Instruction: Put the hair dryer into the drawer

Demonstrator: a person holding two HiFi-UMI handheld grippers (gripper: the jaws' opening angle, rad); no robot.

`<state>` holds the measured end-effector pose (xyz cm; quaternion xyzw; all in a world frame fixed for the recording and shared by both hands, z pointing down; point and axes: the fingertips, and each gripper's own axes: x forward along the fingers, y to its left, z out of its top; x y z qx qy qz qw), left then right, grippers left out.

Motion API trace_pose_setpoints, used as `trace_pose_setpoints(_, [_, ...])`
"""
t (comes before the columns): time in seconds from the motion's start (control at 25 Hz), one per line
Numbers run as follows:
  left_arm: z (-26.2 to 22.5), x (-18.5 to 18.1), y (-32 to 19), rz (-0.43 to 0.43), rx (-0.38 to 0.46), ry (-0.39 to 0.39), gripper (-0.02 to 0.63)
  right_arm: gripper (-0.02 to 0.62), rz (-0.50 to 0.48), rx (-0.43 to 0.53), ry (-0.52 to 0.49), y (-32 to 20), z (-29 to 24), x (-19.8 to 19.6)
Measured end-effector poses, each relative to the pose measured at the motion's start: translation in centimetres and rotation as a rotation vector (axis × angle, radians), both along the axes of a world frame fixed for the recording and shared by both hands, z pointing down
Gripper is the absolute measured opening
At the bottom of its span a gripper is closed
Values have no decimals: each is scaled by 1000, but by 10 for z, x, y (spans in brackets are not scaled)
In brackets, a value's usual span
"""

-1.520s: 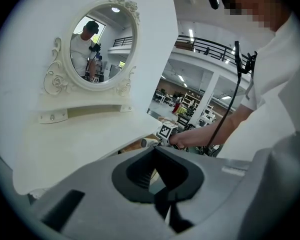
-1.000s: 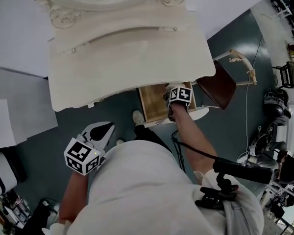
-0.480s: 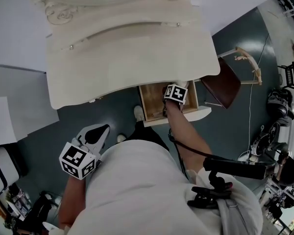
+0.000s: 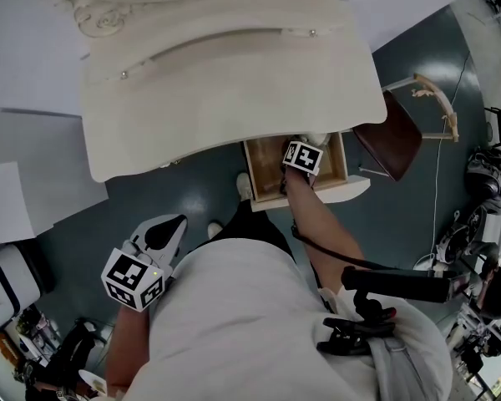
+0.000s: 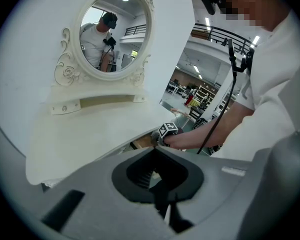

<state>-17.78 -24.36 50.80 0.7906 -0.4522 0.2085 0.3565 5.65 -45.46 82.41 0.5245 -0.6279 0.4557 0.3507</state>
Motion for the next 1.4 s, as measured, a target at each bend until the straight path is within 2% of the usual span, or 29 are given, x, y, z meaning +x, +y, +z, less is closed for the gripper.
trace_pose_setpoints(0.64, [2,-5,14,-34,5,5,0,265,-21,-11,-57,6,11,-4])
trace_pose_setpoints(0.84, [-1,-8,19,-33,25,9,0,288,-32,5,-54,5,0,-4])
trace_pose_setpoints(1.4, [-18,-17,55,-19,102,40,0,285,-45,73,-39,27,-39,-1])
